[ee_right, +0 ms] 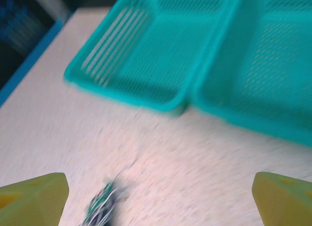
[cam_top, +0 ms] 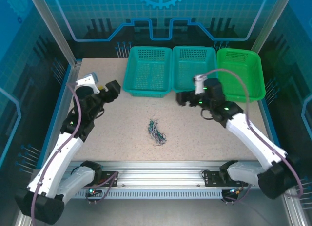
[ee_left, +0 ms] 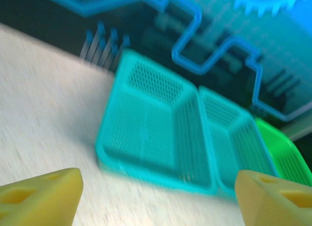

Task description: Untangle the cables

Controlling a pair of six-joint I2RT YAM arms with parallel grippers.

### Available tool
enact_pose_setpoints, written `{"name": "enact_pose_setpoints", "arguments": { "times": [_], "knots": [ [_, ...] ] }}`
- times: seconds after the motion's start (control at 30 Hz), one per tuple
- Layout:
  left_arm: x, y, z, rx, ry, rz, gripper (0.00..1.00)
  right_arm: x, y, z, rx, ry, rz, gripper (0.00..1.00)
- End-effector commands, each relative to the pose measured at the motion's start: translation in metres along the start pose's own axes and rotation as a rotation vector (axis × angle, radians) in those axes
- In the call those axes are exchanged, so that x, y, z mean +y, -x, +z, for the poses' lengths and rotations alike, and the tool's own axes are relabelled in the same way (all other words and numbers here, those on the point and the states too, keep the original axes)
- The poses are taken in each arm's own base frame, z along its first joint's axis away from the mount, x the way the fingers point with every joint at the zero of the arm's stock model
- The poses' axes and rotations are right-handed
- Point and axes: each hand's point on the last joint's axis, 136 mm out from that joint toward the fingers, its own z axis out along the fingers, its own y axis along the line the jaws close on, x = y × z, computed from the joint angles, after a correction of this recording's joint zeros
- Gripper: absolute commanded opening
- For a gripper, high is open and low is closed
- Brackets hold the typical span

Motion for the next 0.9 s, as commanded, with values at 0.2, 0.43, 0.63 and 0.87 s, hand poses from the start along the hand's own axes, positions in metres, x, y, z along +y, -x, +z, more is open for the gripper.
{"name": "enact_pose_setpoints", "arguments": {
  "times": [0.2,0.43,0.63,0.87],
  "knots": [
    [0.003,-0.157,0.027,0.599,0.119,-0.157,0.81,0.08,-0.124,0.07,0.423,0.176,-0.199,0.96],
    [0.017,-0.165,0.039,0.585,0.189,-0.117,0.8,0.098,-0.194,0.118,0.564,0.122,-0.334,0.96],
    [0.023,-0.162,0.032,0.584,0.219,-0.106,0.85,0.088,-0.211,0.133,0.573,0.039,-0.484,0.47],
    [0.001,-0.161,0.028,0.622,0.134,-0.204,0.85,0.108,-0.17,0.087,0.331,0.209,-0.644,0.1]
  ]
}}
